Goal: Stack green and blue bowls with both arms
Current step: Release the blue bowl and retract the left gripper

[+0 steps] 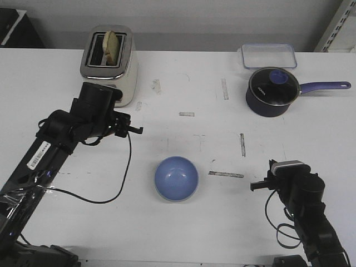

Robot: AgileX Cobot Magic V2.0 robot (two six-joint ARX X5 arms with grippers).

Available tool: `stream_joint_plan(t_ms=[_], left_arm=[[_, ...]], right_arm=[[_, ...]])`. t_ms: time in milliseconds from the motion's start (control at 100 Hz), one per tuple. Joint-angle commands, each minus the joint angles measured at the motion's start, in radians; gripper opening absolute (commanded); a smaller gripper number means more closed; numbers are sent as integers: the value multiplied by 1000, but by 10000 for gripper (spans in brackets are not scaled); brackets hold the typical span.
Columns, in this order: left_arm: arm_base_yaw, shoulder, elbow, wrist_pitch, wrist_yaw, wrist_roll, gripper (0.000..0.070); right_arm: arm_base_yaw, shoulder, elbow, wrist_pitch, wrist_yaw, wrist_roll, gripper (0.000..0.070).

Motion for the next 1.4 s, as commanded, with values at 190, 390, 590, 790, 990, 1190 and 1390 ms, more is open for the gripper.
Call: stream_joint_plan(t_ms=[190, 390, 590, 790, 990, 1190, 1390], left_arm=[[119, -164, -196, 118, -36, 41, 0], [205, -421, -523, 342, -36, 37, 0], [308, -690, -817, 536, -36, -4, 0], [396, -858, -977, 606, -47, -40, 0], [428, -884, -1017, 605, -47, -8, 0], [428, -884, -1017, 617, -47, 34, 1], [426, -909, -1016, 638, -47, 34, 1]], right_arm=[[-5, 2, 11, 10, 0, -8, 4], [-27, 2, 11, 19, 0, -8, 4], [-55, 2, 11, 26, 0, -6, 4], [-97, -23, -5, 37, 0, -6, 4], [-116, -126, -123, 93, -35, -8, 4], [-116, -177, -148, 154, -25, -13, 4], [-116, -177, -148, 176, -23, -11, 4]])
